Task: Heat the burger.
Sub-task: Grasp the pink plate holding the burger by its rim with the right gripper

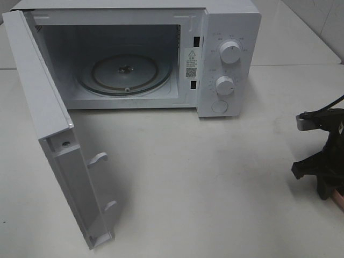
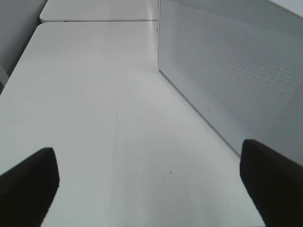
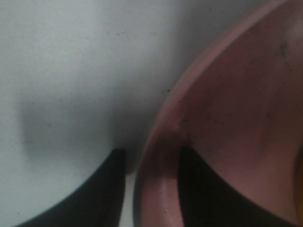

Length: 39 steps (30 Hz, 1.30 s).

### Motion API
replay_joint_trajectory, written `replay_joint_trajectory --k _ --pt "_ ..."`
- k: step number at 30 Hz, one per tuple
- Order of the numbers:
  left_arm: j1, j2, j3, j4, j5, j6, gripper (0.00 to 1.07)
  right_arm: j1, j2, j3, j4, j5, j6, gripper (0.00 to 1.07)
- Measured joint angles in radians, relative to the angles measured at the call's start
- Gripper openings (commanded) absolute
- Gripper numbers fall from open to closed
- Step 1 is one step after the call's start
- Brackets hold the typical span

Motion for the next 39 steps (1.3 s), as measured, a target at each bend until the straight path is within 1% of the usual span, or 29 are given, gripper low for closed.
replay_joint_trajectory --k 1,19,24,26,32,34,39 --pt "0.000 0.000 0.000 0.000 0.000 0.000 0.98 0.000 0.000 -0.001 -0.009 0.002 0.015 0.00" --pt "0.000 0.000 0.000 0.001 0.000 0.000 0.98 0.000 -0.003 -0.003 -0.020 0.004 0.034 0.00" --pt "0.000 0.000 0.000 0.001 0.000 0.000 0.98 0.024 -0.004 -0.003 -0.072 0.019 0.084 0.00" --pt "0.000 0.000 0.000 0.001 0.000 0.000 0.98 0.053 -0.005 -0.003 -0.127 0.038 0.143 0.00" --pt "0.000 0.000 0.000 0.001 0.000 0.000 0.98 0.082 -0.007 -0.003 -0.179 0.061 0.203 0.00" --pt "0.000 0.000 0.000 0.001 0.000 0.000 0.98 0.116 -0.023 -0.003 -0.241 0.097 0.260 0.00" --pt "0.000 0.000 0.000 0.001 0.000 0.000 0.98 0.141 -0.043 -0.003 -0.287 0.134 0.309 0.00"
